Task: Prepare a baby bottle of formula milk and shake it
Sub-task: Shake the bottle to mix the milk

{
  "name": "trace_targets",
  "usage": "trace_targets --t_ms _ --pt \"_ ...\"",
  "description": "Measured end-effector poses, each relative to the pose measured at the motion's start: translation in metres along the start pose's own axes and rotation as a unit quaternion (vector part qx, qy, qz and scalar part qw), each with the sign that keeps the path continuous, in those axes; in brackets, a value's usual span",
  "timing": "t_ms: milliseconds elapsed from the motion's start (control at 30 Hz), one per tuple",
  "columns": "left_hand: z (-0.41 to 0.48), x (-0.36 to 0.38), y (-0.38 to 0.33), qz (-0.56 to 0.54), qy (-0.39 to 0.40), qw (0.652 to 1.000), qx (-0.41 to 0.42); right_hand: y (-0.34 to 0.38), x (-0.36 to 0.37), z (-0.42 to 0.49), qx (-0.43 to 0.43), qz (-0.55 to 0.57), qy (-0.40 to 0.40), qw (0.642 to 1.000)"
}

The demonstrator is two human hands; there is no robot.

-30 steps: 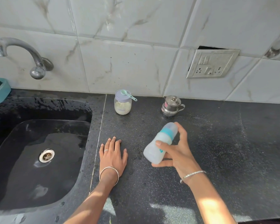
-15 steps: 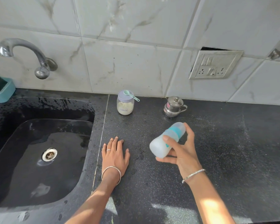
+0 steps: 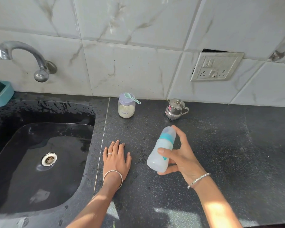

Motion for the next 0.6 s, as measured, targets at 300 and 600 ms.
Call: trace_targets --t_ms 300,600 --pt "0.0 0.0 0.0 0.0 -0.007 1.0 0.002 0.001 -0.001 -0.001 0.027 -0.002 0.011 1.0" --pt "0.0 0.001 0.001 0.002 0.002 1.0 0.0 -0.001 0.007 0.0 0.014 0.015 -0.021 1.0"
Point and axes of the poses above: each hand's wrist, its own z-axis towards the middle knuckle, its own x-axis out of the palm, y = z × x, the point moved 5 cm from there along z, towards the middle knuckle, and after that the axes turned 12 degrees about -x, right-handed, at the moved point
